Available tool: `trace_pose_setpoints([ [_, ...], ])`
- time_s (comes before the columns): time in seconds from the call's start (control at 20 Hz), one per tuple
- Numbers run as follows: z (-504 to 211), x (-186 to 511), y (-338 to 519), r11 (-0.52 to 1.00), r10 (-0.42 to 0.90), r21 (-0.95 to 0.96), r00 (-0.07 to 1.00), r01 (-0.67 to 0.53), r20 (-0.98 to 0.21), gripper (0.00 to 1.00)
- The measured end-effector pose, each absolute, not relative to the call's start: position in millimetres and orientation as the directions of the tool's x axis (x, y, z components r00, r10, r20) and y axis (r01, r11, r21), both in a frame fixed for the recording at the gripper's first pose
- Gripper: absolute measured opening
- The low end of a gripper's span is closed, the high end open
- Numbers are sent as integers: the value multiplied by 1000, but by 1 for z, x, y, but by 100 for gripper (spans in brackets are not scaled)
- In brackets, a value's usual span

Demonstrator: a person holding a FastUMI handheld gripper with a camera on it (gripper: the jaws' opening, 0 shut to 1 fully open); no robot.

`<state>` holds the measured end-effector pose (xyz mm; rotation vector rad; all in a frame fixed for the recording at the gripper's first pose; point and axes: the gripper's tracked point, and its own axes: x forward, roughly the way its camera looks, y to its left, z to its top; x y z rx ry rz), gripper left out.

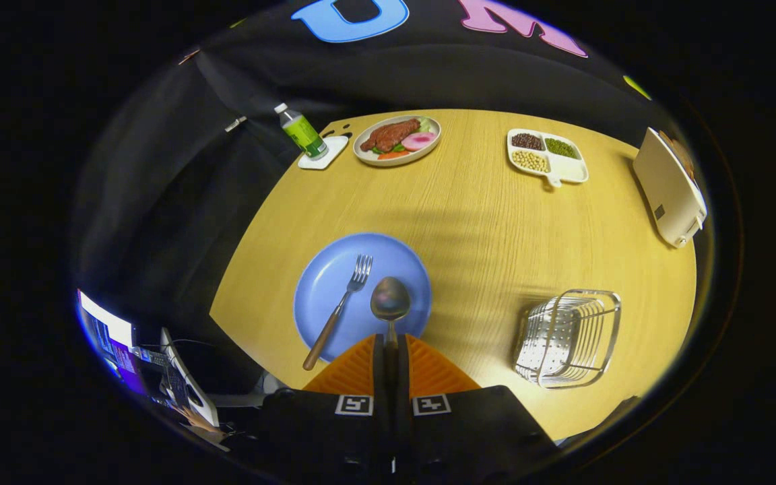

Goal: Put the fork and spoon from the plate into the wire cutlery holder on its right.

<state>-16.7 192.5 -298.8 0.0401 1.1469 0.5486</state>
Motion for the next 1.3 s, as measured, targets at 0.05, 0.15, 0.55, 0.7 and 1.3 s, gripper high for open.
trace_pose_setpoints([
  [0.05, -289, -12, 185, 869, 431, 300, 304, -394, -850, 7],
  [0.15, -270, -6, 165, 875, 419, 284, 319, -391, -850, 7],
  [0.55, -245, -4, 70, 905, 315, 192, 293, -381, -903, 7],
  [0.7, -251, -1, 46, 912, 284, 170, 276, -373, -918, 7],
  [1.3, -337, 7, 39, 888, 161, 104, 92, -449, -983, 7],
])
